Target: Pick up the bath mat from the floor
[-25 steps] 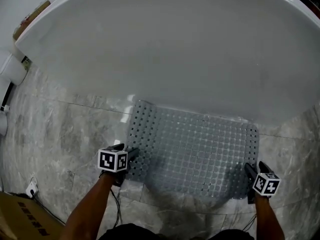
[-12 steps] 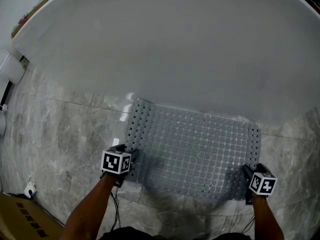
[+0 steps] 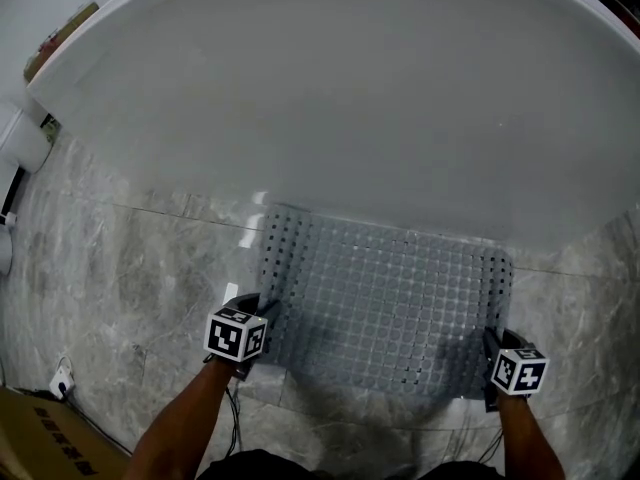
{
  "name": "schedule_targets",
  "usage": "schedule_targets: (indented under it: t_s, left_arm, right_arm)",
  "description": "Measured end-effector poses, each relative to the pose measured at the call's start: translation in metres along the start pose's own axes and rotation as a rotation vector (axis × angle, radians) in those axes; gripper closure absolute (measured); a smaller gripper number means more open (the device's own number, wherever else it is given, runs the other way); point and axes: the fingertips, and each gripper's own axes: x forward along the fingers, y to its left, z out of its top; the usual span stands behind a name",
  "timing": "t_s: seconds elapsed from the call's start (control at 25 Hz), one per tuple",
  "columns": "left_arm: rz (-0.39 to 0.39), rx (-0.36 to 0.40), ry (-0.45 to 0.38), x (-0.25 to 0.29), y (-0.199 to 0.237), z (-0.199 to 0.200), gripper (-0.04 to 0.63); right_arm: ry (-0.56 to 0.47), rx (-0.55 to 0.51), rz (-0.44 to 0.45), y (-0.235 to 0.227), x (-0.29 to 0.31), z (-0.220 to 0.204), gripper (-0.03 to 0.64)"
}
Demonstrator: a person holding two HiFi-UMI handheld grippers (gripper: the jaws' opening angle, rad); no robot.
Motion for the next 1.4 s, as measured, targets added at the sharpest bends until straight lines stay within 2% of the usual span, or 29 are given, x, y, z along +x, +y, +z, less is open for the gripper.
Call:
schedule_targets:
  t_s: [0.12,0.44,0.64,1.04,1.24,1.4]
  left_arm:
    - [-0.019,0.003,-0.044,-0.008,-0.008,0.005,0.505]
    - [-0.079,-0.028,-0.213,-0.056,-0.036,0.046,0.526]
    - [-0.088,-0.046,-0.308,-0.095,-0.054,0.066,0.532]
    - [-0.058,-0.029,-0.453,-0.203,-0.072,0.118,0.535]
    - [-0.04,-0.017,-0.498,-0.274,-0.081,0.156,0.535]
    - [-0.028,-0.041,-0.515,-0.33,-0.093,0.19,0.535]
  right_arm:
    - [-0.038,0.001,0.038,0.013,-0.01,0.007,0.554]
    - [-0.198,0.062,0.17,0.043,-0.065,0.047,0.565]
    - [-0.267,0.053,0.226,0.066,-0.102,0.072,0.566]
    - [-0.364,0.055,0.258,0.093,-0.193,0.139,0.568]
    - [-0.402,0.058,0.265,0.107,-0.255,0.18,0.568]
    - [-0.416,0.047,0.271,0.118,-0.303,0.215,0.568]
